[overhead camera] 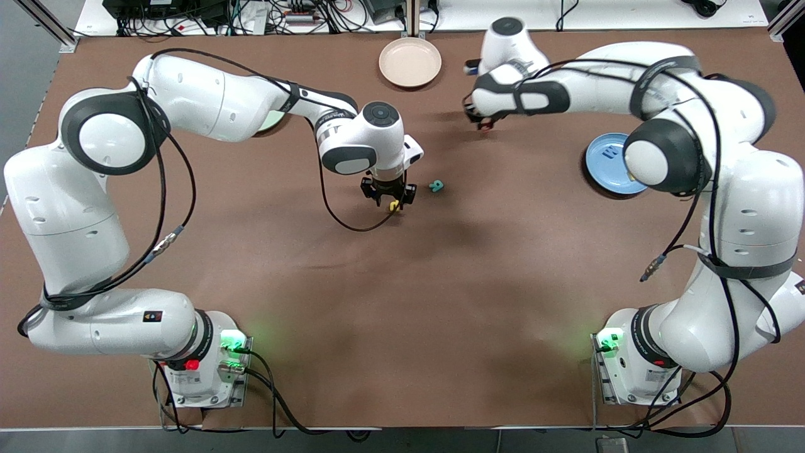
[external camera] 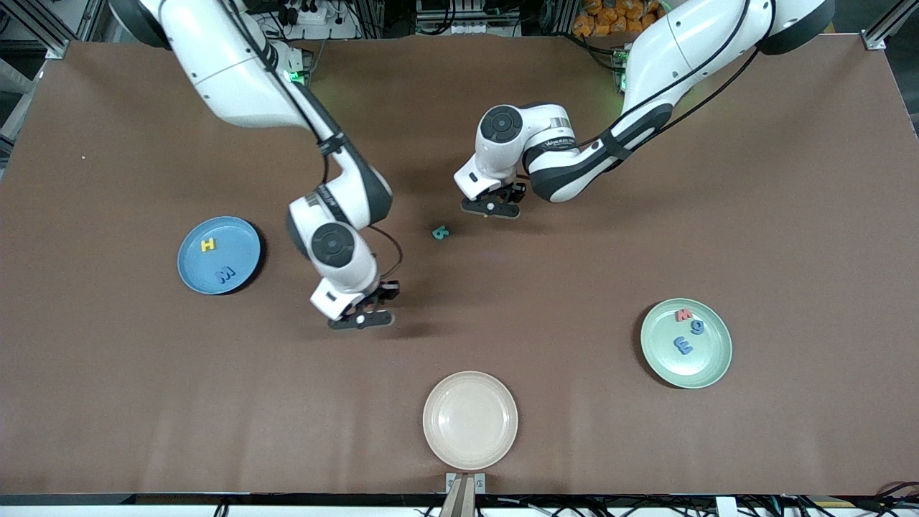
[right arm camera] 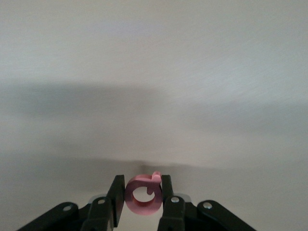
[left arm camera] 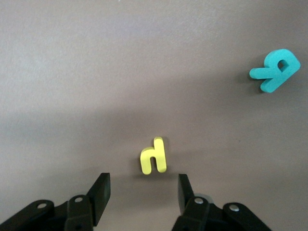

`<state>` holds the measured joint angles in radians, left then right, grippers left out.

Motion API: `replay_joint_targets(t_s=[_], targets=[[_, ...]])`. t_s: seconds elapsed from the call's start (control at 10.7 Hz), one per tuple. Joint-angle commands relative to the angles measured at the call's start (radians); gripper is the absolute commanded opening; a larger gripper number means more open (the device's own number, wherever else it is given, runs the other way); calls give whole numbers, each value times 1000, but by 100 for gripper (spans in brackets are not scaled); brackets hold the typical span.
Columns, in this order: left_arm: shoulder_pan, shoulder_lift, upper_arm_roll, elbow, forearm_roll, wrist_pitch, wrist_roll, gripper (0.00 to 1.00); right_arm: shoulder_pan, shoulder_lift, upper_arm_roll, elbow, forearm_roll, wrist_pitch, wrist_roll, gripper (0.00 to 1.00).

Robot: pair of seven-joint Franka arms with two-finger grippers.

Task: Sort uppercase to blue plate, lowercase to green plate
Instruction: 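Place the pink Q on the blue plate with the right gripper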

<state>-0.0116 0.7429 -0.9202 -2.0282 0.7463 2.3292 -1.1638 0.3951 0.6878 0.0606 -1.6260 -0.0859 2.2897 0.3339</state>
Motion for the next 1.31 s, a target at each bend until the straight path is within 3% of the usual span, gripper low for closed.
replay_joint_targets(t_s=[0.0,0.19,0.47,0.66,0.85,1.13,1.22], targets=[[-5,26,-6,0,83,12,6,64,-118,-118,9,-138,-5,-7,-242,28],[-11,29,-6,3,91,13,13,60,-204,-201,-4,-253,21,-7,-440,28],[-14,36,-3,6,91,21,15,60,-232,-336,-117,-443,147,-41,-749,28],[-14,47,3,13,91,35,13,60,-249,-398,-191,-474,149,-140,-886,30],[-14,61,17,14,90,59,12,58,-257,-431,-229,-550,149,-124,-930,32],[-14,64,18,14,84,59,-5,54,-272,-436,-255,-652,149,-36,-971,41],[-14,64,18,14,79,59,-5,47,-277,-432,-255,-664,149,-24,-971,55]])
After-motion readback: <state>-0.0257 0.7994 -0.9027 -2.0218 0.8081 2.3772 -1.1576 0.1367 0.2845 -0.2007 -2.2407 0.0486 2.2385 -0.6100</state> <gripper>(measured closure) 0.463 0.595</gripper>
